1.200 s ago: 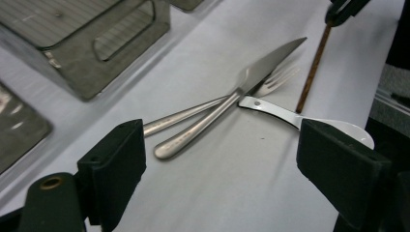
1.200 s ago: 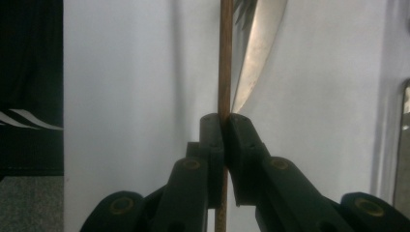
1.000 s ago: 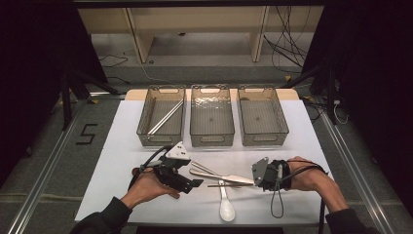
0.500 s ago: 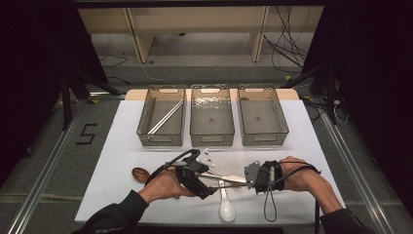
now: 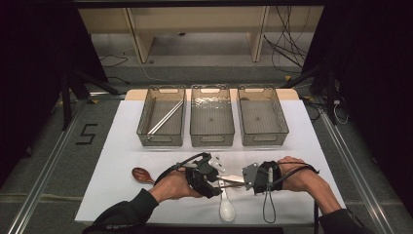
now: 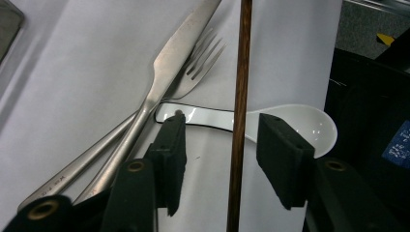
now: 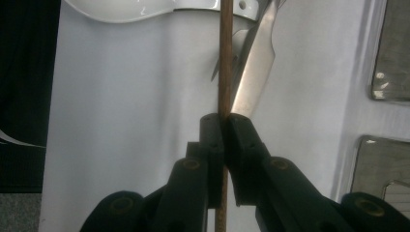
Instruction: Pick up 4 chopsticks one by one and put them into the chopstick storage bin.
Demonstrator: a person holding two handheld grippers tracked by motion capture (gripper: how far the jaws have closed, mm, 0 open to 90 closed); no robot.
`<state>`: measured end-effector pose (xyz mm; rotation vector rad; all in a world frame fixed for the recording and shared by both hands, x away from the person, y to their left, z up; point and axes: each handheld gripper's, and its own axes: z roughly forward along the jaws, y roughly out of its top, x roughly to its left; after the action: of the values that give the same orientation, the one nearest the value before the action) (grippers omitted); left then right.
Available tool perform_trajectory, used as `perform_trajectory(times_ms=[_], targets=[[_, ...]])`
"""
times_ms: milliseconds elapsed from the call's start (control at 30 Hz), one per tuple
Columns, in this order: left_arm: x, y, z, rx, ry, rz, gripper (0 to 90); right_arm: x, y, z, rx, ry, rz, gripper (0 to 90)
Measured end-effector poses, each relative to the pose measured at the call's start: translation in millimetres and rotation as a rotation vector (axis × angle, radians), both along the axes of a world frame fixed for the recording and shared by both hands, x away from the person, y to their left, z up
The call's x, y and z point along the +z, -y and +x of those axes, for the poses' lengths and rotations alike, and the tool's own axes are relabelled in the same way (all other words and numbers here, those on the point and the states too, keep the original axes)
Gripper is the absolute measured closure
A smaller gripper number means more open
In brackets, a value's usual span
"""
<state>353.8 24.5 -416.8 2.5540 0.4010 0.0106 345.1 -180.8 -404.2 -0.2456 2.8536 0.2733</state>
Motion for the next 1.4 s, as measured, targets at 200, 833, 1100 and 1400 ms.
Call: perform_trajectory(times_ms=[200,833,1100,1400], targets=[[-0.2,2.0,-0.8,-0.026,-0.005,0.001,62.9,-0.4,-2.0,-1.3,0.010,0.008,0.001,85.7],[-1.2,2.2,-2.1,-0.071,-0.041,-0.024,85.0,0.9,-4.9,-5.8,0.028,0.022,0.007,85.5],[1.9,-12.1,4.3,-0.034,-0.024,-0.034,85.2,7.8,1.8,-4.9,-0.069,0.061,0.070,61.4],[9.0,-46.2,19.1,0.066,-0.009,-0.051,85.2,11.1,13.6,2.3,-0.252,0.098,0.262,40.3]])
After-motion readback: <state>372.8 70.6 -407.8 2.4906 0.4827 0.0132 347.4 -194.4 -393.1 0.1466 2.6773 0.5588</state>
